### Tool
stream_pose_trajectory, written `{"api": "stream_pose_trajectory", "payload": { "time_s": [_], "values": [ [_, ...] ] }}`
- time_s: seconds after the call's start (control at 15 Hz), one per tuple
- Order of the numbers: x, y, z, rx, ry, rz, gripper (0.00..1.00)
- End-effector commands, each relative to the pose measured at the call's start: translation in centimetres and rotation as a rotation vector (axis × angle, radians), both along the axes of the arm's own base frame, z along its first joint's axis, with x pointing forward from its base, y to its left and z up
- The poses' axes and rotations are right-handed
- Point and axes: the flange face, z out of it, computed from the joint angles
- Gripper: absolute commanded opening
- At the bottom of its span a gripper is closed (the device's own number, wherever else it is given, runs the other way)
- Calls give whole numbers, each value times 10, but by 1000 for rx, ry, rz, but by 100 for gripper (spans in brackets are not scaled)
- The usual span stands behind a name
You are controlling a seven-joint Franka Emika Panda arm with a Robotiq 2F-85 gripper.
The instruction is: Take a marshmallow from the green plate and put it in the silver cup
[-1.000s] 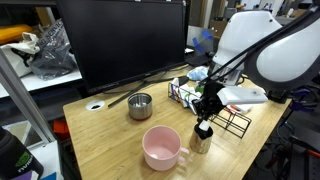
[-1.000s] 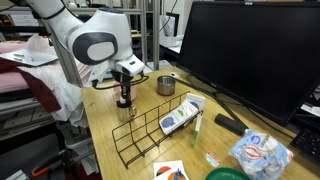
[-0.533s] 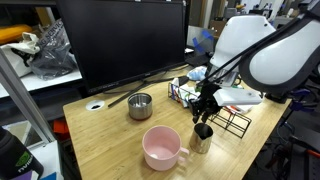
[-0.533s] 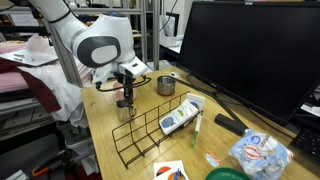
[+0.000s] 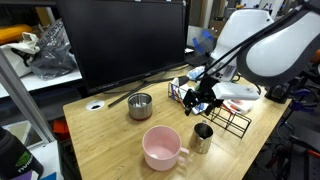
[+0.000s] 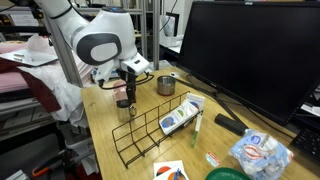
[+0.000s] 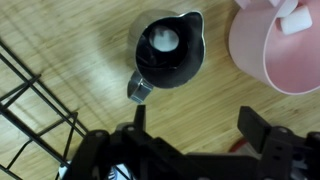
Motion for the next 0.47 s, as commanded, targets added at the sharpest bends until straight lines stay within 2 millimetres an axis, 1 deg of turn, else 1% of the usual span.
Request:
{"api": "stream_pose_trajectory", "payload": {
  "time_s": [0.0, 0.4],
  "values": [
    [0, -1, 2, 3, -3, 1, 99],
    [-2, -1, 2, 3, -1, 2, 100]
  ]
}}
